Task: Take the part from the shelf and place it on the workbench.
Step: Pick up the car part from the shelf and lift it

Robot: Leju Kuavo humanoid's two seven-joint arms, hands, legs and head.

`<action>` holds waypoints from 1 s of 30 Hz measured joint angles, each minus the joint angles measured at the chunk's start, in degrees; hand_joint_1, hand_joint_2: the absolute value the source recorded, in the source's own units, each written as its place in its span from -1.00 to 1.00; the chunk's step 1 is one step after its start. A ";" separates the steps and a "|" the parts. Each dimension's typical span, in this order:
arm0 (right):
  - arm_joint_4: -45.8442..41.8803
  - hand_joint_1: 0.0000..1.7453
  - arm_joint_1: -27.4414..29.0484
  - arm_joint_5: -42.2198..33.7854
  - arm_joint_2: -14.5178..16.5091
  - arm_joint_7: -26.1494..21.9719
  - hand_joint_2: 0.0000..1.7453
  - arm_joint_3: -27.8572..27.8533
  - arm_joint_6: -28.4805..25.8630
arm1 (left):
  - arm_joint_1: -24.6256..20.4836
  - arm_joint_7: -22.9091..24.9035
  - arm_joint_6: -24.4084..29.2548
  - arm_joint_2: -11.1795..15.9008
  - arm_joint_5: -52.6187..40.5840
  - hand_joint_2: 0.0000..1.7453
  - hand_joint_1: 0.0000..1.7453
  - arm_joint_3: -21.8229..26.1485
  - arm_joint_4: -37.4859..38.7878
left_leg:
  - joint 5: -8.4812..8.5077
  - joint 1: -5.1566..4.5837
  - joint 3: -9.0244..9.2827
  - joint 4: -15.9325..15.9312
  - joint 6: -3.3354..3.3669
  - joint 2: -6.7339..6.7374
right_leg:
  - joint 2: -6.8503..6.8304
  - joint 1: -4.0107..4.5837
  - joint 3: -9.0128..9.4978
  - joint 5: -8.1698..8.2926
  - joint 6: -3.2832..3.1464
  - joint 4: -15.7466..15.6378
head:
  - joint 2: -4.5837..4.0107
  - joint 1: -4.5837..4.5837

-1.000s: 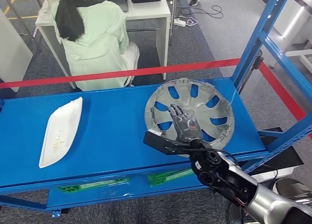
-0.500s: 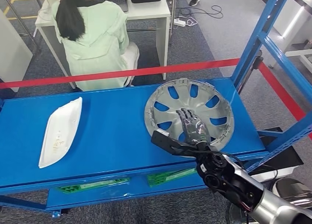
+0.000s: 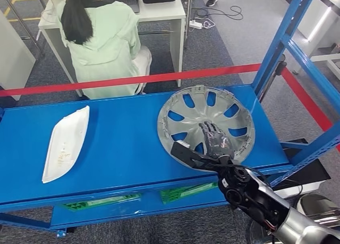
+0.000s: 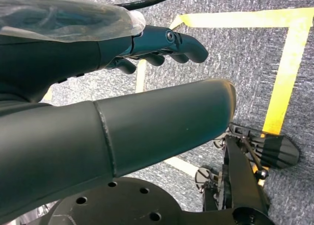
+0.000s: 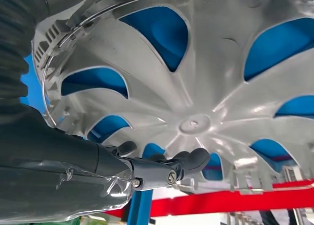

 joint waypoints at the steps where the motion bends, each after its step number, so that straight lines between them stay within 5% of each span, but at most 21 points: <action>1: 0.32 -1.00 0.03 -0.25 0.00 -0.06 1.00 -0.13 -0.01 | 0.00 -0.03 -0.02 0.00 0.00 -1.00 -1.00 -0.11 0.00 | 0.00 0.00 0.00 0.00 0.00 0.00 | 0.00 0.00 0.00 0.00 0.00 0.00 | 0.00 0.01; 30: 5.92 -1.00 0.02 -3.91 0.00 -1.96 1.00 -1.16 -0.30 | -0.06 -0.02 0.15 0.19 0.79 -1.00 -1.00 -2.07 0.00 | -0.01 0.00 0.27 -0.03 -0.01 0.00 | 0.00 0.00 0.29 -0.03 -0.02 -0.01 | 0.00 0.01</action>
